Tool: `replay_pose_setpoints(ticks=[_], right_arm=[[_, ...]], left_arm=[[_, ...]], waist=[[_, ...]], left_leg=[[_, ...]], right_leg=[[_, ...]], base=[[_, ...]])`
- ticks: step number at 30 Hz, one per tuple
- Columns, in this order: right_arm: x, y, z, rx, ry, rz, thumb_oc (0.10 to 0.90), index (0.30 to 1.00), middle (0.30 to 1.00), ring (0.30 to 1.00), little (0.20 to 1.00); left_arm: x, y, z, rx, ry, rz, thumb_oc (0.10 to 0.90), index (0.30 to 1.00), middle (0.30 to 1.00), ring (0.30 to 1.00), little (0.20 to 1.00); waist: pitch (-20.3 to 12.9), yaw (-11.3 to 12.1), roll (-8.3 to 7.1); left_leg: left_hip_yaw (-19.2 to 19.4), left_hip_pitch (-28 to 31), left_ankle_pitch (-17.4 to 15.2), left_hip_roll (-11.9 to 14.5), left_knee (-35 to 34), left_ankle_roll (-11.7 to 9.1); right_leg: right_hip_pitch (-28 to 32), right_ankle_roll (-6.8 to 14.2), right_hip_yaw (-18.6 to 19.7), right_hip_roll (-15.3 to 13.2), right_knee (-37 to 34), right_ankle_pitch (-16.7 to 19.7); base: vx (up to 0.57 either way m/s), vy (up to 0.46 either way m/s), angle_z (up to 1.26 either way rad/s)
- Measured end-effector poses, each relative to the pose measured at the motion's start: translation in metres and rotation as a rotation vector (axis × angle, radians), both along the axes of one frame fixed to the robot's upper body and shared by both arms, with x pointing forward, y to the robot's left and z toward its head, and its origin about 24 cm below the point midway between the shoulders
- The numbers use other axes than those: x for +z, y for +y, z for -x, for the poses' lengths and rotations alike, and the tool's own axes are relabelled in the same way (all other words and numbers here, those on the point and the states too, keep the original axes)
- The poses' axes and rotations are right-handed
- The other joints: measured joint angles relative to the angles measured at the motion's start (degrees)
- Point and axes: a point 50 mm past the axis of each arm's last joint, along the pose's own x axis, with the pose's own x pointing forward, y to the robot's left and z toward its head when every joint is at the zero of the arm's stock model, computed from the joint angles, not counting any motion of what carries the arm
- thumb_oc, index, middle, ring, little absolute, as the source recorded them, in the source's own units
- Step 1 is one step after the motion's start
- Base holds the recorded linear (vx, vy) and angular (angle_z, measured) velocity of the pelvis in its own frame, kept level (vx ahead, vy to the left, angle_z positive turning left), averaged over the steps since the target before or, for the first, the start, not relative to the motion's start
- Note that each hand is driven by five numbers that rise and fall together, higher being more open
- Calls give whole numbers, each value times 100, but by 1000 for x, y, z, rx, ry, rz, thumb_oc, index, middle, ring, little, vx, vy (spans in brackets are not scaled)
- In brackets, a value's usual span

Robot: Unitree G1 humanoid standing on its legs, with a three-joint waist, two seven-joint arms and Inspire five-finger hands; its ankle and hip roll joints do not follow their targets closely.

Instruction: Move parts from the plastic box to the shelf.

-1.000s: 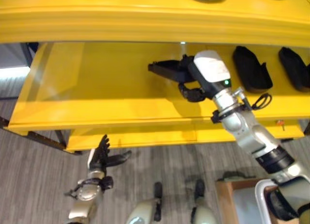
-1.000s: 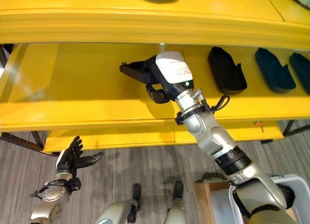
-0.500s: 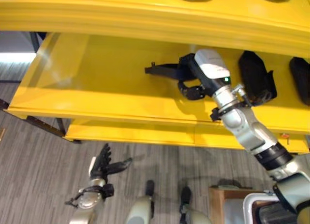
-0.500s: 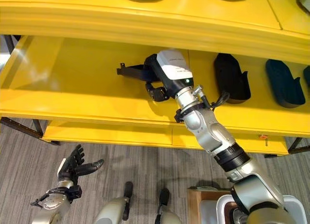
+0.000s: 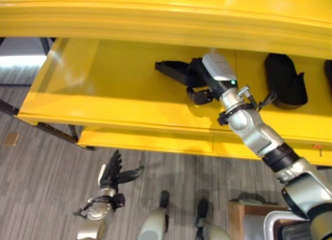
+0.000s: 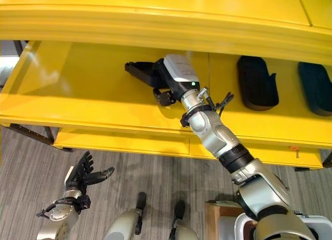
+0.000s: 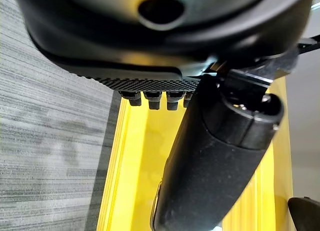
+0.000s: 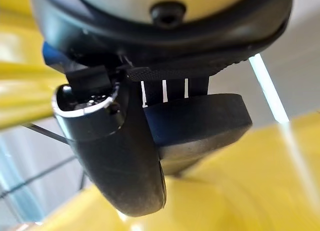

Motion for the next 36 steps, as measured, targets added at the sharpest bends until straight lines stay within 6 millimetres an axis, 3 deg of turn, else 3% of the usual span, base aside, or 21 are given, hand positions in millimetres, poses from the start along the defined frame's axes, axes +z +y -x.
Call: replay_pose_setpoints(ticks=[8,20,36], right_arm=[[-37,-33,-21,-233,146,-58,400,300,300,300,300],[-23,-33,-22,-315,1,-344,400,300,300,300,300],[-19,-40,-22,-382,-32,-488,400,300,300,300,300]], left_arm=[[2,-12,-7,-50,-13,5,900,1000,1000,1000,1000],[15,-26,-27,-95,-73,0,900,1000,1000,1000,1000],[18,-29,-32,-93,-86,-7,900,1000,1000,1000,1000]], waist=[[192,126,298],[426,108,414],[488,88,448]], left_leg=[[-26,-269,40,-26,71,20],[-18,-488,52,-30,183,28],[-22,-488,63,-73,194,47]], right_leg=[[-315,6,-55,-49,204,-52],[-664,-18,5,-78,575,-191],[-684,11,20,-120,633,-188]], base=[[-35,18,3],[-4,4,-1],[0,0,0]])
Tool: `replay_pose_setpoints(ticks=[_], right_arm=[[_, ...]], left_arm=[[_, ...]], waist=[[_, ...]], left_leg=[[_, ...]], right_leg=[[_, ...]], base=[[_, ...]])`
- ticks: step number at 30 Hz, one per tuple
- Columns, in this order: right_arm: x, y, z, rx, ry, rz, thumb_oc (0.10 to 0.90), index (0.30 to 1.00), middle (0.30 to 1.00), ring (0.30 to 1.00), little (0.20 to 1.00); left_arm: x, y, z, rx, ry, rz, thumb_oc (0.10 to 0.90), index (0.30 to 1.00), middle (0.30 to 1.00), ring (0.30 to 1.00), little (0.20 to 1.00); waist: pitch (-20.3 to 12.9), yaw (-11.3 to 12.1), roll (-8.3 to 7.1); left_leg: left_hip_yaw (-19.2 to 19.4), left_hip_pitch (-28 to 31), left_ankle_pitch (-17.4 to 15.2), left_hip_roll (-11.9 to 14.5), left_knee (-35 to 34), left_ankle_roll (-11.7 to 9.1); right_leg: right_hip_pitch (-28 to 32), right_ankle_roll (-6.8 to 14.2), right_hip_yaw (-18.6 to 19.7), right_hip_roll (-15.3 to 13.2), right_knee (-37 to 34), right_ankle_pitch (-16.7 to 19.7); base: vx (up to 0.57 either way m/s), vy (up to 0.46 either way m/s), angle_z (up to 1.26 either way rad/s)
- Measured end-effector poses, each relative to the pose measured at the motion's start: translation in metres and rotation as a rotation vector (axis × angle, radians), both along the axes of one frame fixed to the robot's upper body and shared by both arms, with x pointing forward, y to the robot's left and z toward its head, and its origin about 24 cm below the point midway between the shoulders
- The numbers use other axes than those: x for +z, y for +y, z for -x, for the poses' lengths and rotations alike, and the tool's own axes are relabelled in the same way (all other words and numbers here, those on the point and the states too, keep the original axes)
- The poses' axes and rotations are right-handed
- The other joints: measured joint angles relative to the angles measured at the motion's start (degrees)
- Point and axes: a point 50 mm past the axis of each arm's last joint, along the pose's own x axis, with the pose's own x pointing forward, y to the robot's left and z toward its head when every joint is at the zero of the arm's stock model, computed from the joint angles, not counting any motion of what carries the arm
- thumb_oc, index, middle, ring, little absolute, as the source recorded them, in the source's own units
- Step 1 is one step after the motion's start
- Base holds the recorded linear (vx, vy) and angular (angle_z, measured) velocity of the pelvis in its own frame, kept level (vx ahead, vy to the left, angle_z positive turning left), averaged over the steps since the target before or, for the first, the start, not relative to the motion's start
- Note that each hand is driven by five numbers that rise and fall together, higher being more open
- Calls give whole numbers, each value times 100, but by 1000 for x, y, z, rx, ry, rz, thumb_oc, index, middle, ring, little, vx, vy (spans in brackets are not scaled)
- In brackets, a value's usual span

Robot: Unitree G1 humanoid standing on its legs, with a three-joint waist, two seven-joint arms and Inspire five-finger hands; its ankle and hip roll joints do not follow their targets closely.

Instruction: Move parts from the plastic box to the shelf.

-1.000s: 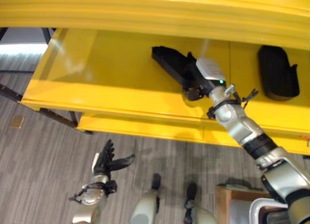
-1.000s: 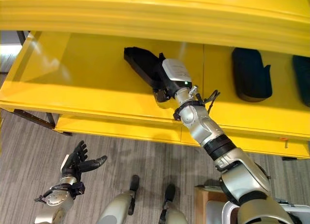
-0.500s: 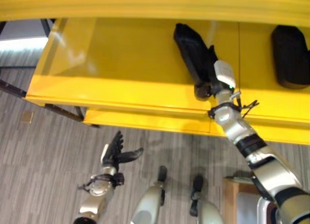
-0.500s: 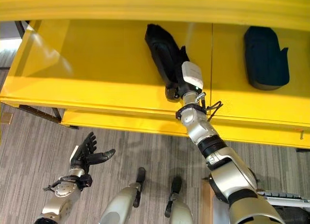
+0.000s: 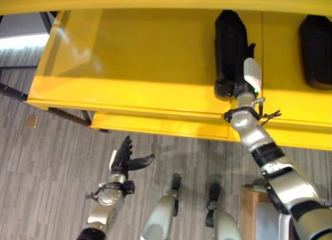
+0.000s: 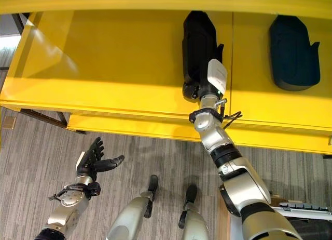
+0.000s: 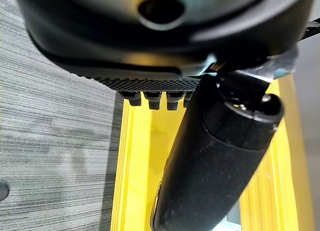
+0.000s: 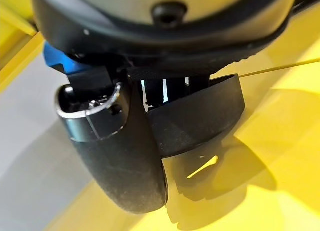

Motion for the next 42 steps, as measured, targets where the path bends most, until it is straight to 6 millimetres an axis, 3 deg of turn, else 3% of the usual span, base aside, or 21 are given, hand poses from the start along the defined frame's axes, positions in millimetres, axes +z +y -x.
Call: replay_pose_setpoints(ticks=[25,33,34,35,42], right_arm=[[12,5,-6,9,1,18,400,300,300,300,300],[16,7,-7,17,0,23,400,300,300,300,300],[16,7,-7,19,1,27,624,613,613,613,613],[16,8,-7,22,2,32,900,1000,1000,1000,1000],[16,12,-8,43,12,40,900,1000,1000,1000,1000]], left_arm=[[-1,-1,1,-2,3,1,900,1000,1000,1000,1000],[0,0,0,17,-10,33,900,1000,1000,1000,1000],[1,0,0,23,-11,32,900,1000,1000,1000,1000],[1,0,-1,26,-12,31,900,1000,1000,1000,1000],[2,0,-2,28,-16,30,900,1000,1000,1000,1000]], waist=[[25,22,-43],[70,36,-119],[74,35,-125],[76,33,-128],[76,30,-128]], left_leg=[[0,-53,11,-11,10,13],[-5,-59,11,-11,18,13],[-8,-61,11,-11,20,13],[-10,-64,11,-11,24,13],[-13,-70,11,-12,46,13]], right_leg=[[-68,3,3,-9,38,1],[-69,3,-1,-8,37,1],[-69,3,-2,-8,37,1],[-69,3,-3,-8,37,1],[-69,3,-2,-8,46,1]], base=[[0,0,0],[0,0,0],[0,0,0],[0,0,0],[0,0,0]])
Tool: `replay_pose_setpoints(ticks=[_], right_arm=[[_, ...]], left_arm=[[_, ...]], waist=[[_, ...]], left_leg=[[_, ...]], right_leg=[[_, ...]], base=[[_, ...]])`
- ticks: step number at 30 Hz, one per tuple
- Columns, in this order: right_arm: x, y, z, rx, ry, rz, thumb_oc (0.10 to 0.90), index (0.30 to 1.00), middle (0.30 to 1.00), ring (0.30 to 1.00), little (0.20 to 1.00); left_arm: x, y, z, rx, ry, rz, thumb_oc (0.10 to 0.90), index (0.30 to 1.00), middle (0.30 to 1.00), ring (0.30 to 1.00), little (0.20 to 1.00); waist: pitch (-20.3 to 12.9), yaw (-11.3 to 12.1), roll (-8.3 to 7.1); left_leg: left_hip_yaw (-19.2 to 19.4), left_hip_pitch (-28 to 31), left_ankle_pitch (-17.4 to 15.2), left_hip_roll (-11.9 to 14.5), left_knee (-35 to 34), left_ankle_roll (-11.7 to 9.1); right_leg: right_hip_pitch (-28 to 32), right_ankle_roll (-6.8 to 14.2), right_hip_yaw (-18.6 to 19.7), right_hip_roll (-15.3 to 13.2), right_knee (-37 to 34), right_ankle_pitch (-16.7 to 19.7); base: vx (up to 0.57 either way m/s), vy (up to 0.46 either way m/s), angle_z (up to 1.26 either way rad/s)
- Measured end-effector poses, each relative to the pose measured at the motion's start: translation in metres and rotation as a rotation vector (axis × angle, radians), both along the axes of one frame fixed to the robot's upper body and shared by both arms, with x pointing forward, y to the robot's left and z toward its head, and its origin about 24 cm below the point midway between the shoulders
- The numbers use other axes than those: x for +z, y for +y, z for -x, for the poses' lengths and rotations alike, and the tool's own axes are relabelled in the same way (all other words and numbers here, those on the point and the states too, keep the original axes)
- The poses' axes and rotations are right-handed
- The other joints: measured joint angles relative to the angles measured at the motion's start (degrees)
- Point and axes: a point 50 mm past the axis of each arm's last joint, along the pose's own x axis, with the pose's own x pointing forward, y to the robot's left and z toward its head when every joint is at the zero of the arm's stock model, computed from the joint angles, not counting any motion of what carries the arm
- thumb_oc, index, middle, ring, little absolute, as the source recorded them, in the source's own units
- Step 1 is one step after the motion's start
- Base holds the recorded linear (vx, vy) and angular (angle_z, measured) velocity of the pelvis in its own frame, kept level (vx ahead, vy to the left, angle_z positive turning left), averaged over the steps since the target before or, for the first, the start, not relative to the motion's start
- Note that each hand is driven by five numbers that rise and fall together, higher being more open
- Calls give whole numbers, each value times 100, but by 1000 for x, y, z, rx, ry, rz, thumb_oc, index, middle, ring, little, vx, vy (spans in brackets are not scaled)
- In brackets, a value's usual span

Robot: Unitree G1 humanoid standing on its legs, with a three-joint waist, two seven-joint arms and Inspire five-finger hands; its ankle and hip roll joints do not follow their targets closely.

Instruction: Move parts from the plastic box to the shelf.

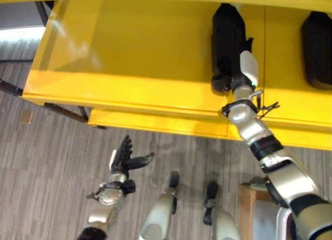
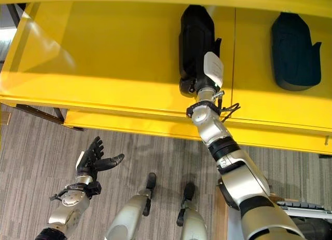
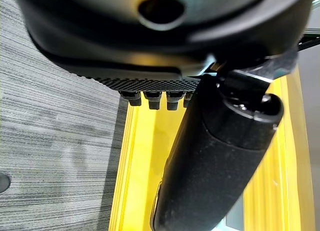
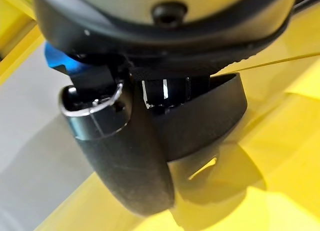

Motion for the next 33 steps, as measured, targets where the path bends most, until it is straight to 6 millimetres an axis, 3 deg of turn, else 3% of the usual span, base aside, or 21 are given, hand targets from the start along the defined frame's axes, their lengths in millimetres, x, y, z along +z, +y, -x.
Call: replay_pose_setpoints(ticks=[6,19,27,33], right_arm=[[14,13,4,86,-41,-117,900,1000,1000,1000,1000],[61,52,32,330,-256,-191,900,1000,1000,1000,1000],[81,64,51,426,-365,-203,900,1000,1000,1000,1000],[85,67,61,467,-411,-216,900,1000,1000,1000,1000]], left_arm=[[-1,0,1,2,3,0,900,1000,1000,1000,1000],[-2,4,3,29,7,-3,900,1000,1000,1000,1000],[0,9,3,58,1,-3,900,1000,1000,1000,1000],[0,11,3,80,0,-8,900,1000,1000,1000,1000]], waist=[[0,-23,-1],[24,-150,-43],[37,-170,-65],[55,-283,-102]], left_leg=[[17,-25,0,2,11,0],[34,-60,0,3,17,0],[41,-60,0,6,17,0],[43,-58,0,6,21,0]], right_leg=[[-36,5,20,0,11,3],[-83,5,41,-1,33,3],[-86,5,48,0,37,3],[-87,5,50,-1,44,3]], base=[[4,-1,-2],[0,0,0],[0,0,0],[0,0,0]])
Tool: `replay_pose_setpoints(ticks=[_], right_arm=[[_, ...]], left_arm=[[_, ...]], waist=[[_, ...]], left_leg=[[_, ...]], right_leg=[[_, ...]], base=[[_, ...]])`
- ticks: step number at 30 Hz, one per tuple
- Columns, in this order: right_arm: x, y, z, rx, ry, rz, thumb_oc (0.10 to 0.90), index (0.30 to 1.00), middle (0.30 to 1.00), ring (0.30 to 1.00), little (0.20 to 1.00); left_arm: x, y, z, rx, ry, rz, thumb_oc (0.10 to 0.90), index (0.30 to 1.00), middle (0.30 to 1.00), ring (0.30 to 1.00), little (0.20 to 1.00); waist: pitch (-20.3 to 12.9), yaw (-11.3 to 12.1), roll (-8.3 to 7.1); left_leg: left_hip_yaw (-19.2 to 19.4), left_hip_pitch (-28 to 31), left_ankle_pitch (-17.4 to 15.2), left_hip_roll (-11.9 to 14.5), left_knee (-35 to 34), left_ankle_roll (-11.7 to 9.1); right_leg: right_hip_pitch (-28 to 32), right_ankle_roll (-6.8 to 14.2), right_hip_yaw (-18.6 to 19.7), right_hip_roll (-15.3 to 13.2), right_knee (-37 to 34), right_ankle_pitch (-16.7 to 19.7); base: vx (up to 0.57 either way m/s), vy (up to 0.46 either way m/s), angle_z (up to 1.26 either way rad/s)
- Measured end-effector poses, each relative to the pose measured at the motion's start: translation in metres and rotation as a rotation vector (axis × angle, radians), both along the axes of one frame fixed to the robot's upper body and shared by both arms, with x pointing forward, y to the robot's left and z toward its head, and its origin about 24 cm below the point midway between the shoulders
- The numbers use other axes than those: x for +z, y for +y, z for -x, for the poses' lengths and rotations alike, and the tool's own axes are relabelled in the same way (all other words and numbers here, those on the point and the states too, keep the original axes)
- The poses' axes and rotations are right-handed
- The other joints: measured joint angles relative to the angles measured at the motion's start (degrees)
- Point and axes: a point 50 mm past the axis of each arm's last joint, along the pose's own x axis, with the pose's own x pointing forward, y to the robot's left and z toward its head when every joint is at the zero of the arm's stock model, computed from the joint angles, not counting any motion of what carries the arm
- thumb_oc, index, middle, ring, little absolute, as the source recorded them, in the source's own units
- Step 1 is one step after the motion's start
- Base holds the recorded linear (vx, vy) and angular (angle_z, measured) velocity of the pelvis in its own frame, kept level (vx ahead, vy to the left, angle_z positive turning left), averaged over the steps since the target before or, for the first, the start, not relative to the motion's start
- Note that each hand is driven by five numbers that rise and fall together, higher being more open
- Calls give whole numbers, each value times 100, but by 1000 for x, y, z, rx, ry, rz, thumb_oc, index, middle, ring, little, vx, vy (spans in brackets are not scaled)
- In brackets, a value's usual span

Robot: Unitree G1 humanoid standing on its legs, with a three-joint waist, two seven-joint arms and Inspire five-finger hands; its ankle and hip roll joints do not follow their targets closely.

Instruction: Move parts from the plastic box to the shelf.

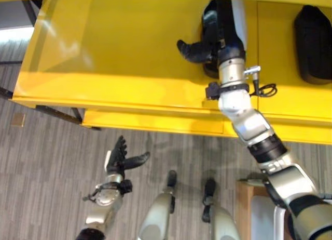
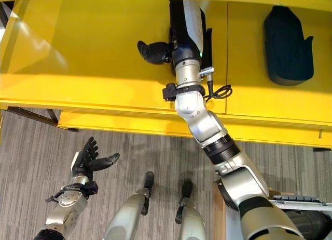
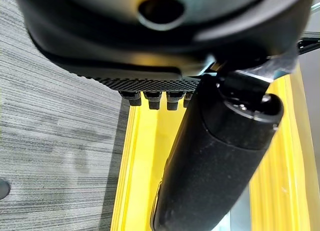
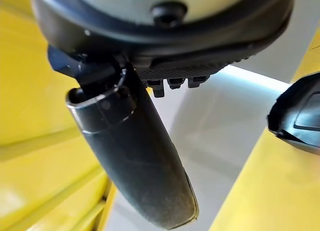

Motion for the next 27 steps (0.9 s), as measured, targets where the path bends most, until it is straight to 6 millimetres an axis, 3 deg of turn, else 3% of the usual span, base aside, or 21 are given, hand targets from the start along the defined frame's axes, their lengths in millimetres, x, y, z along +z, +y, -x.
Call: replay_pose_setpoints(ticks=[7,13,27], right_arm=[[-15,-12,3,-15,24,-19,900,1000,1000,1000,1000],[-32,-24,15,10,38,-45,900,1000,1000,1000,1000],[-79,-64,62,68,115,-75,900,1000,1000,1000,1000]], left_arm=[[1,-1,0,-3,-4,1,900,1000,1000,1000,1000],[-2,2,4,4,8,3,900,1000,1000,1000,1000],[-13,1,19,4,53,38,900,1000,1000,1000,1000]], waist=[[-2,-55,-25],[-5,-228,-208],[-99,-643,-379]], left_leg=[[72,42,-1,16,-8,1],[197,208,-2,48,-86,2],[465,959,68,100,-635,-26]], right_leg=[[5,10,56,5,-1,8],[115,31,186,31,-96,67],[822,22,398,108,-822,361]], base=[[4,-5,-4],[9,-14,-10],[50,6,-10]])
